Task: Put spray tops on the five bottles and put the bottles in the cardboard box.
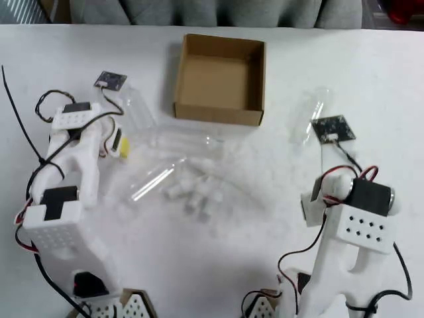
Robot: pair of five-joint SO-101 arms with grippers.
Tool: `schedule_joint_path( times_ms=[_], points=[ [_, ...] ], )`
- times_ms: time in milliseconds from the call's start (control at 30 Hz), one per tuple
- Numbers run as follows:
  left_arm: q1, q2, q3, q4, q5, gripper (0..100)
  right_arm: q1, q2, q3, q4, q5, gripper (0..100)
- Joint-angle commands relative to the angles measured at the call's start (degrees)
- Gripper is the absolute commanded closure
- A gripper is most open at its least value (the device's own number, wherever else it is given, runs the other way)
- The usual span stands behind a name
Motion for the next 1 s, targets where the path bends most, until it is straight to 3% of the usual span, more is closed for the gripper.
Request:
schedule_joint_path(
  times_ms=[0,167,467,667,967],
  points=[
    [-0.66,-1.19,-3.16,2.81,0.79,98,1.45,-2.07,1.67,-1.27,3.16,98.3],
    [-0.4,-8.13,-3.08,7.12,0.97,98,-1.19,-2.68,1.14,-2.59,1.49,98.3],
    [5.67,-32.13,-2.99,17.41,9.05,98,-20.35,-2.59,-9.14,-16.04,-25.23,98.3],
    [7.43,-43.82,0.44,16.62,14.68,97,-29.93,-2.59,-10.99,-33.36,-31.65,98.3],
    [11.65,-56.57,19.08,2.9,15.65,98,-34.95,-2.07,-5.8,-62.2,-31.91,98.3]
  ],
)
